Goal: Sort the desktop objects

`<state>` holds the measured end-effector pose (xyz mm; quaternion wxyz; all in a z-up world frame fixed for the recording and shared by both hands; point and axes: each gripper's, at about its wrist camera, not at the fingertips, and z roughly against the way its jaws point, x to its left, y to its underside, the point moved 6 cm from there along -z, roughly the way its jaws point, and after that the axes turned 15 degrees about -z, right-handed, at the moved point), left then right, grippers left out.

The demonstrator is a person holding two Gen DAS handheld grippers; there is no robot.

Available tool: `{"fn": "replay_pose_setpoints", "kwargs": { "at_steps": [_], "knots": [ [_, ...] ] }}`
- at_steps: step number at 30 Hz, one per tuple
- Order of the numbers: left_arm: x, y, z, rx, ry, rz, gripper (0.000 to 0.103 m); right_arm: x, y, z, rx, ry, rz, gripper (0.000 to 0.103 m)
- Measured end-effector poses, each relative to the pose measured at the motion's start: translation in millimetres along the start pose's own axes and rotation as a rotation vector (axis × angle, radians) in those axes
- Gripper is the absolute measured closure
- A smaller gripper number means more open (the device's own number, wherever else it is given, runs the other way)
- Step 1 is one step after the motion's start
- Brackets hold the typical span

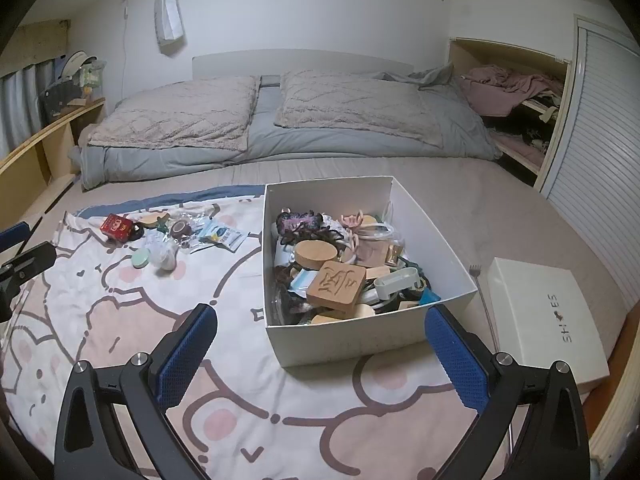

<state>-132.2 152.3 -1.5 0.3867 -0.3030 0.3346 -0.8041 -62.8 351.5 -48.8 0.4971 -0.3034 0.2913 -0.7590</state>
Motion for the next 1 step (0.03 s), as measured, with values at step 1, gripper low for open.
{"fn": "replay_pose_setpoints", "kwargs": {
  "at_steps": [1],
  "knots": [
    [-0.3, 0.2, -0.1, 0.002, 0.002, -0.001, 0.000, -0.1, 0.0, -0.2, 0.001, 0.000, -0.001, 0.000]
  ]
}}
